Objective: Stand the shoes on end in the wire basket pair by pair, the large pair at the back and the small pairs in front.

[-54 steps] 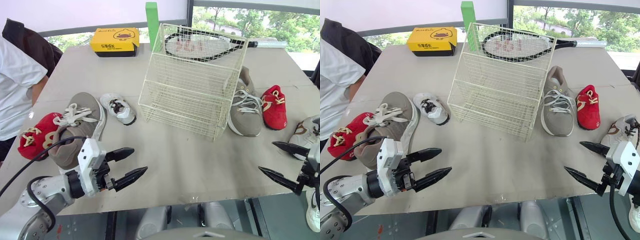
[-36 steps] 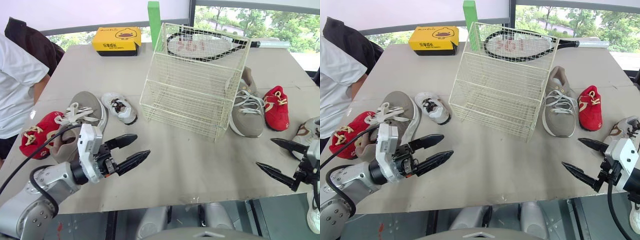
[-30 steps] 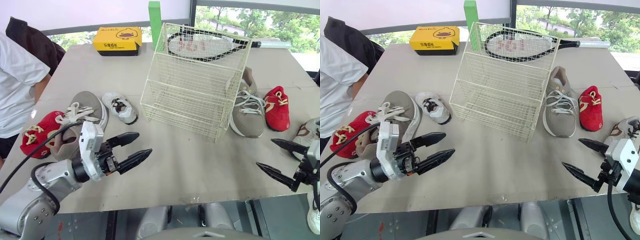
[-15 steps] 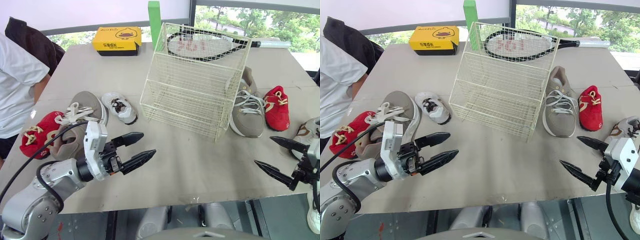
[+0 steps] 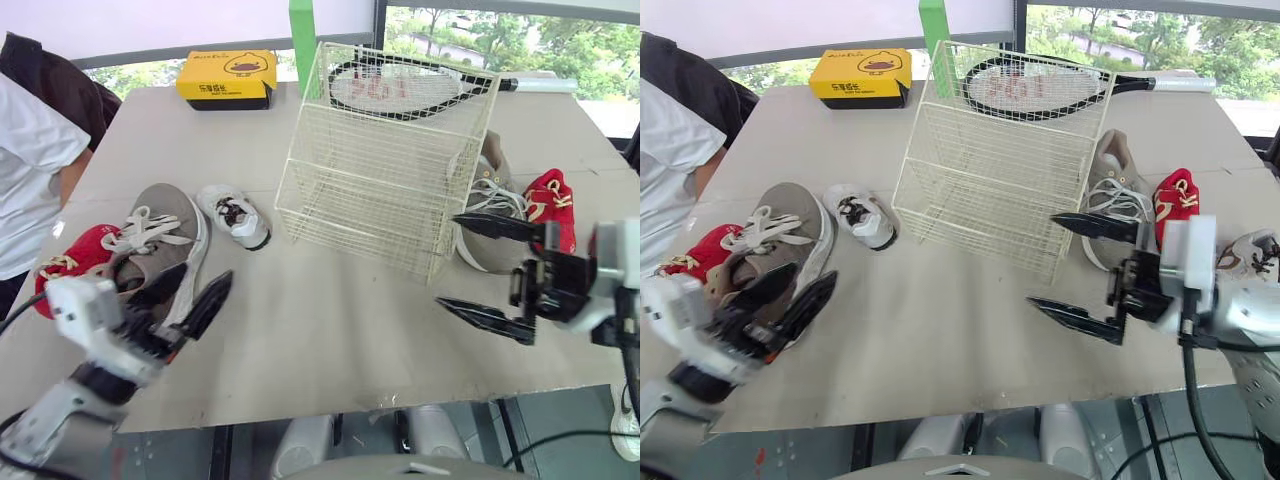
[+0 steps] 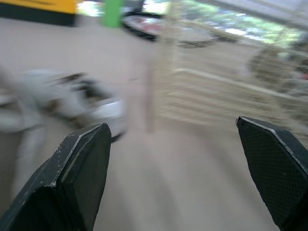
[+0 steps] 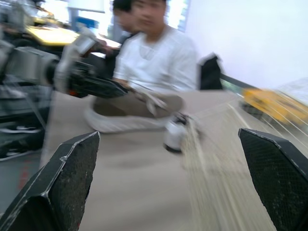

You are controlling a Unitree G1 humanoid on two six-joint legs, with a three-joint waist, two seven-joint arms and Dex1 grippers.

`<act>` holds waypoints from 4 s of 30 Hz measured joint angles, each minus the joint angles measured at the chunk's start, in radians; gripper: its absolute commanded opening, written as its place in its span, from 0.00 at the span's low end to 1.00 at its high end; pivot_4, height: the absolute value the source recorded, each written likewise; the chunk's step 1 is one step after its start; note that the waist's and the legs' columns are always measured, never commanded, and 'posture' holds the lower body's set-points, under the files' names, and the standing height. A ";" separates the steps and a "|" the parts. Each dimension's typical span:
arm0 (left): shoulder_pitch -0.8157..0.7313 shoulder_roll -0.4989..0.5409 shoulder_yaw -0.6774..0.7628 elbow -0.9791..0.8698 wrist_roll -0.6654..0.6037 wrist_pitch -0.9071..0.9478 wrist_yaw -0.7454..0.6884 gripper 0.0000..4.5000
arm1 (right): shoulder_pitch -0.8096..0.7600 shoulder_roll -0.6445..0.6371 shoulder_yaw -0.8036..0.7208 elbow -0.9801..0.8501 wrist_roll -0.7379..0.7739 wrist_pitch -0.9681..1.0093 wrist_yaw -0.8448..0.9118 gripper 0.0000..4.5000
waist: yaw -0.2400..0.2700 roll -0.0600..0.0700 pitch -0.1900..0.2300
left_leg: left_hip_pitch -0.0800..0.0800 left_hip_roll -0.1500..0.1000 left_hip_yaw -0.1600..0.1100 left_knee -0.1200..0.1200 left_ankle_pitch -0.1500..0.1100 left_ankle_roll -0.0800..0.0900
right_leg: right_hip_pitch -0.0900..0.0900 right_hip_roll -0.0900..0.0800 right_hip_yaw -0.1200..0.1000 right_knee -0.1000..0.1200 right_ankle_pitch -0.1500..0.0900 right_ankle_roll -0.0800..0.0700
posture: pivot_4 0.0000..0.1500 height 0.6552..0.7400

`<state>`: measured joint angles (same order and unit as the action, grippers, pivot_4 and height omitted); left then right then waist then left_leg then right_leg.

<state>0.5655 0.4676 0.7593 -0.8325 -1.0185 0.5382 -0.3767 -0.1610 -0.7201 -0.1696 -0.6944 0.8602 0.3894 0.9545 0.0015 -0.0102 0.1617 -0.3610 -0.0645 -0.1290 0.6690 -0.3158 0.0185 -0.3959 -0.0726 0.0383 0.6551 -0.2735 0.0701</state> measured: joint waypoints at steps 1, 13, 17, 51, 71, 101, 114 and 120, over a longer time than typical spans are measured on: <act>0.031 0.003 0.052 0.000 -0.028 -0.004 0.015 1.00 | -0.039 0.001 0.035 0.032 0.000 0.003 0.020 1.00 | 0.002 0.000 0.000 | 0.000 0.000 0.000 0.000 0.000 0.000 | 0.000 0.000 0.000 0.000 0.000 0.000 | 1.00 1.00; 0.239 -0.088 0.083 -0.052 0.173 -0.022 0.145 1.00 | -0.196 0.058 0.168 0.227 -0.071 -0.001 0.162 1.00 | 0.017 -0.001 0.001 | -0.003 0.000 -0.002 -0.001 -0.002 0.002 | 0.001 0.000 -0.002 -0.009 0.000 0.000 | 1.00 1.00; 0.164 -0.036 0.016 -0.016 0.247 -0.021 0.149 1.00 | -0.166 0.047 0.155 0.212 -0.078 -0.001 0.151 1.00 | 0.013 -0.001 0.001 | -0.003 -0.001 0.000 -0.001 -0.002 0.002 | 0.001 0.000 -0.003 -0.009 0.000 0.000 | 1.00 1.00; 0.095 0.366 0.044 -0.091 -0.102 -0.043 -0.494 1.00 | -0.582 -0.106 0.583 0.141 -0.397 0.641 -0.235 0.01 | 0.007 -0.004 -0.005 | -0.002 -0.001 -0.003 0.000 -0.003 0.001 | 0.000 0.000 -0.005 -0.010 0.000 0.000 | 1.00 1.00; 0.072 0.345 -0.028 -0.092 -0.054 -0.042 -0.435 1.00 | -0.577 -0.106 0.595 0.490 -0.697 -0.115 0.209 0.01 | -0.028 -0.005 -0.006 | 0.000 0.000 0.002 0.000 -0.003 0.001 | 0.000 0.002 0.001 -0.009 0.002 -0.001 | 1.00 1.00; 0.149 0.208 0.031 -0.065 -0.006 -0.061 -0.384 1.00 | -0.504 0.114 0.353 0.400 -0.556 0.032 0.182 0.99 | -0.031 0.003 -0.001 | -0.004 0.000 0.000 -0.004 -0.003 0.000 | -0.007 0.003 0.003 -0.009 0.002 -0.001 | 1.00 1.00; 0.365 -0.117 0.297 -0.049 0.006 -0.095 0.054 1.00 | -0.260 0.114 0.110 0.219 -0.155 0.088 0.178 0.99 | -0.008 0.003 -0.001 | -0.004 -0.001 -0.002 -0.002 -0.003 0.000 | -0.003 0.002 0.002 -0.010 0.002 -0.001 | 1.00 1.00; 0.299 -0.041 0.160 0.037 0.168 -0.082 0.060 1.00 | -0.232 0.093 0.137 0.246 -0.210 0.002 0.222 0.99 | -0.008 0.005 -0.001 | -0.002 -0.001 -0.002 -0.001 -0.003 0.000 | -0.002 0.002 0.000 -0.008 0.002 -0.001 | 1.00 1.00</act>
<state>0.8650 0.4264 0.9194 -0.7950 -0.8505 0.4563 -0.3162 -0.3929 -0.6273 -0.0327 -0.4487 0.6503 0.3913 1.1761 -0.0068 -0.0055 0.1611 -0.3628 -0.0659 -0.1307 0.6681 -0.3191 0.0186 -0.3976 -0.0705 0.0380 0.6471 -0.2714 0.0691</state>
